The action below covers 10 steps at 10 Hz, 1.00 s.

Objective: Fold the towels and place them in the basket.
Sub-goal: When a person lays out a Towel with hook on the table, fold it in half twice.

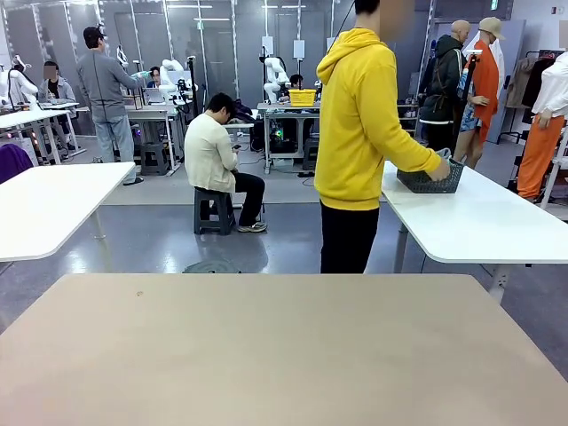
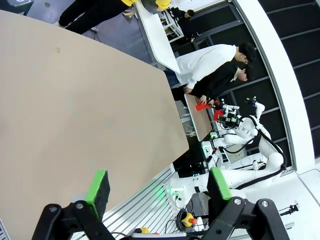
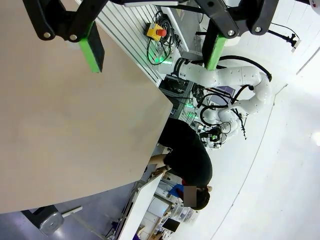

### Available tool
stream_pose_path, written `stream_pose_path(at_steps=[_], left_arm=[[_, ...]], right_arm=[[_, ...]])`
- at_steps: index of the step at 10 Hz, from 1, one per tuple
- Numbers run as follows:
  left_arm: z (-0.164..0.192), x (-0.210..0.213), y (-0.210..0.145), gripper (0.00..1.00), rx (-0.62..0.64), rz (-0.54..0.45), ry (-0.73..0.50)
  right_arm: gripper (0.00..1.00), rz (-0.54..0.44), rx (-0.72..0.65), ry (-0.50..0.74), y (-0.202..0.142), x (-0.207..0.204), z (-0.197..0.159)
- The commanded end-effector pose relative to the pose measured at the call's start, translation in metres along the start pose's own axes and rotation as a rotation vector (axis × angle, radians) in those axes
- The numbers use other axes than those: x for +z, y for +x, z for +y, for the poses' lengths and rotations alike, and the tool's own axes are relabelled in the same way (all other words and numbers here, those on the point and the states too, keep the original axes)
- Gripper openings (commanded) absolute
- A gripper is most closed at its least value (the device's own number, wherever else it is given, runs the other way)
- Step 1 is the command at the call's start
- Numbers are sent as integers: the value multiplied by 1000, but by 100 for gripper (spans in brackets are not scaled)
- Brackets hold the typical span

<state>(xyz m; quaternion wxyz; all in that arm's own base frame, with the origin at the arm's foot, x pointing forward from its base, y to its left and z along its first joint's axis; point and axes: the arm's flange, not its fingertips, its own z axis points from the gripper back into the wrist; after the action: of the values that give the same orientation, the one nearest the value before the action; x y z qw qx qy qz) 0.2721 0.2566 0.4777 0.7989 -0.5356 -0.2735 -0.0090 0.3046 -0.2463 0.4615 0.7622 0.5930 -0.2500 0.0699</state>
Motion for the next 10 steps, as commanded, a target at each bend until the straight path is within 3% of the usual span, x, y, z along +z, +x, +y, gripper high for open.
stream_pose_path(at_steps=[1, 10], left_arm=[[0, 1, -2, 100, -21, 0, -15], [0, 1, -2, 100, -21, 0, -15]], right_arm=[[100, -9, 20, 14, 1, 1, 0], [100, -9, 20, 14, 1, 1, 0]])
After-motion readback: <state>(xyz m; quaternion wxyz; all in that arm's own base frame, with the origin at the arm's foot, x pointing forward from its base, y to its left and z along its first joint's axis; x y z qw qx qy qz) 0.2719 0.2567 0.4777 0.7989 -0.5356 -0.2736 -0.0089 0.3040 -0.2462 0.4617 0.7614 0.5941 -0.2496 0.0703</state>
